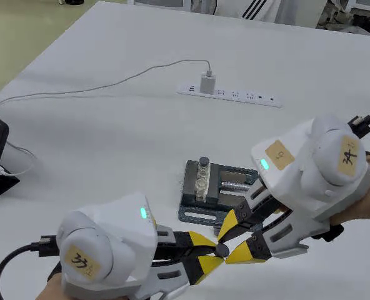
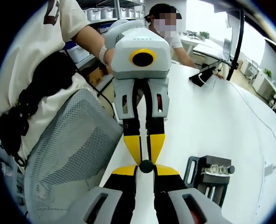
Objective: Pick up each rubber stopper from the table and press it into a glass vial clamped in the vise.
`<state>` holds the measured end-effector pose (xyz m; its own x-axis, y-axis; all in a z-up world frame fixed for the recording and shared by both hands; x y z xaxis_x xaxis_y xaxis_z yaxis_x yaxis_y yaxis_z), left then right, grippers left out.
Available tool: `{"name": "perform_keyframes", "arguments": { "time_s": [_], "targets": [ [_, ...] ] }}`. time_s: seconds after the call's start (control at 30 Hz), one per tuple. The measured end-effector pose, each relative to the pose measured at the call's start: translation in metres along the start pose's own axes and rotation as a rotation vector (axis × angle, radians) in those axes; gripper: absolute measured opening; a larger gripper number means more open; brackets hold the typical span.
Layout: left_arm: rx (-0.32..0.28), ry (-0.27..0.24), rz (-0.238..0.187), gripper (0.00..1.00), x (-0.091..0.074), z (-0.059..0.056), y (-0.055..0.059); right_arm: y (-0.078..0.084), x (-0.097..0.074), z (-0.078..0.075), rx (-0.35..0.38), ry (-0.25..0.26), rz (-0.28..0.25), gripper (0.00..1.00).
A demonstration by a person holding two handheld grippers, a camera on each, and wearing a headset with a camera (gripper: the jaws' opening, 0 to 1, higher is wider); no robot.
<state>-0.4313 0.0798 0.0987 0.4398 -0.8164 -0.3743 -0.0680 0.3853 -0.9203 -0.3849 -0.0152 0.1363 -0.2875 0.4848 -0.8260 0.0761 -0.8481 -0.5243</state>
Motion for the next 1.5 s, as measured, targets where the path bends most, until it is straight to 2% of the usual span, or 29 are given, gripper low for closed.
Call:
{"name": "perform_keyframes", "arguments": {
  "time_s": [0.3,0.57,0.73,0.83,0.9,1.0,1.1,1.3,1.37,1.5],
  "targets": [
    [-0.001,0.014,0.008,0.03,0.0024,-0.0003,-0.0004,0.0003,0.0008,-0.0001,-0.016,0.007,0.035,0.08],
    [0.035,0.019,0.026,0.03,0.0023,0.0005,-0.0016,-0.0017,0.001,-0.0023,0.019,-0.003,0.047,0.08],
    [0.012,0.022,0.035,0.03,0.0019,0.002,-0.0021,-0.003,0.002,-0.0009,0.003,0.006,0.055,0.08],
    [-0.042,0.019,0.037,0.03,0.0029,0.0015,-0.0014,-0.0026,0.0036,-0.0002,-0.003,0.017,0.063,0.08],
    [-0.057,0.023,0.035,0.03,0.0038,0.0011,-0.0007,-0.0017,0.004,-0.0001,0.008,0.02,0.068,0.08],
    [-0.035,0.028,0.041,0.03,0.0051,-0.001,-0.0006,-0.0007,0.0047,0.0004,0.014,0.017,0.072,0.08],
    [0.016,0.028,0.047,0.03,0.006,-0.0015,-0.0017,-0.0003,0.0046,-0.0001,0.015,0.014,0.075,0.08],
    [0.062,0.014,0.051,0.03,0.0055,-0.0004,-0.0043,-0.0009,0.0017,-0.003,0.043,0.01,0.063,0.08],
    [0.122,0.012,0.067,0.03,0.0054,-0.0006,-0.0042,-0.001,0.0009,-0.0039,0.06,0.003,0.054,0.08],
    [0.107,0.01,0.06,0.03,0.006,0.0008,-0.0048,-0.0007,0.0005,-0.004,0.064,0.004,0.051,0.07]
  ]
}}
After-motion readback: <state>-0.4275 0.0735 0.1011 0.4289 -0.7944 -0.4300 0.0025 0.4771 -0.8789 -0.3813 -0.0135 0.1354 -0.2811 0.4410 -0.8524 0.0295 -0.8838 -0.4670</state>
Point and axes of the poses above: the centre of the closed fingertips' face, and the gripper's own axes: x roughly forward along the fingers, z roughly to its left, y roughly out of its underside, the point moved 8 cm from there along -x, roughly backward along the fingers, and after that the axes turned 14 degrees about x, right-handed, at the moved point
